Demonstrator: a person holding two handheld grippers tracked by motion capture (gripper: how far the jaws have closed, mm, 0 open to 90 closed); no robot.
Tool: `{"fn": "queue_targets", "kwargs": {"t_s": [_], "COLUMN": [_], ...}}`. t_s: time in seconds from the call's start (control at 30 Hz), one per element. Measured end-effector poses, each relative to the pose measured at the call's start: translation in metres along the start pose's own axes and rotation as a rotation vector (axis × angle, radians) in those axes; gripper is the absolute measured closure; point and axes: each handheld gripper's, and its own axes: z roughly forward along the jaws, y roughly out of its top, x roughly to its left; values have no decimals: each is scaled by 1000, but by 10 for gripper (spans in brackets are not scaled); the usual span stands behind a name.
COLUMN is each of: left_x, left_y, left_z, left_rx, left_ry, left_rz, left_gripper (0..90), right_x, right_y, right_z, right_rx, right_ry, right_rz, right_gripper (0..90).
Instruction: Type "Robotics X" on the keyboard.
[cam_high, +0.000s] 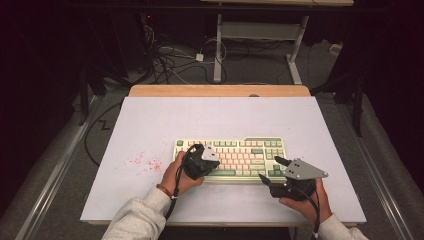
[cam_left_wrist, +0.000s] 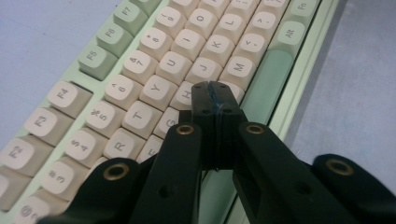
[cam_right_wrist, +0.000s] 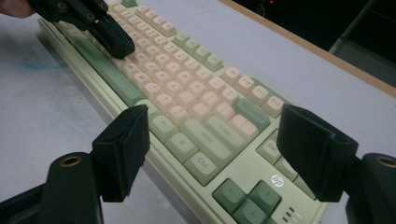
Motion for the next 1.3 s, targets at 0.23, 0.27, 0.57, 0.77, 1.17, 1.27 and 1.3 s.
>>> {"fn": "queue_targets", "kwargs": {"t_s": [0.23,0.27,0.57,0.77,1.17,1.27,1.3], "left_x": [4,4,10,11,12,11,10], "left_y": [-1,-2,-10,-15,-26,-29,-30], "left_z": [-14,-15,-30,-36,-48,-52,-53], "left_rx": [-48,-52,-102,-131,-194,-216,-226], "left_ry": [27,31,68,101,198,205,208], "left_rz": [-10,-11,-35,-38,-48,-37,-33], "left_gripper": [876,876,834,739,387,314,299], "right_x": [-1,-1,-2,-3,-6,-7,-7], "right_y": [0,0,1,1,0,0,0], "right_z": [0,0,1,1,1,1,1], "right_rx": [-2,-3,-4,-4,-3,-4,-4], "right_ry": [-1,-1,2,3,3,2,2], "right_rz": [2,3,10,11,14,13,13], "right_gripper": [264,264,267,268,272,273,273]}}
